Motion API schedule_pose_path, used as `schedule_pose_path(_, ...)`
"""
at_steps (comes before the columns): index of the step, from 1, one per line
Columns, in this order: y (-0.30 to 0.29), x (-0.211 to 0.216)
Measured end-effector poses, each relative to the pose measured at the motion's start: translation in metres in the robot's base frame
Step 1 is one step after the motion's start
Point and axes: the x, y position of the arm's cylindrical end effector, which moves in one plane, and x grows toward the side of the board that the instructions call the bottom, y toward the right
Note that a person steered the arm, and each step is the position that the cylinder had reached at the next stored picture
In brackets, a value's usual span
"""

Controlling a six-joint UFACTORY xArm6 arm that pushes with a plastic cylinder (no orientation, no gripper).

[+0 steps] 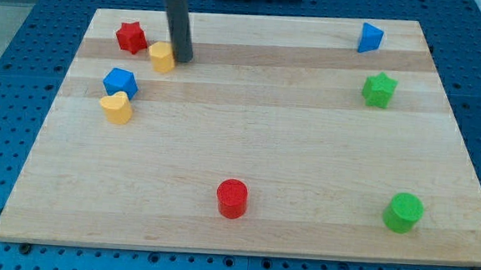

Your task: Push the hexagon into the cube

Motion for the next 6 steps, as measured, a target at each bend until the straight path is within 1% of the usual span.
schedule_pose_path(1,-0.003,0.021)
schedule_pose_path(2,0.005,0.001)
schedule_pose_path(3,0.005,-0.045)
schedule_pose_path(4,-0.013,-0.042)
schedule_pose_path(5,-0.029,-0.024)
schedule_pose_path(6,-0.037,0.009)
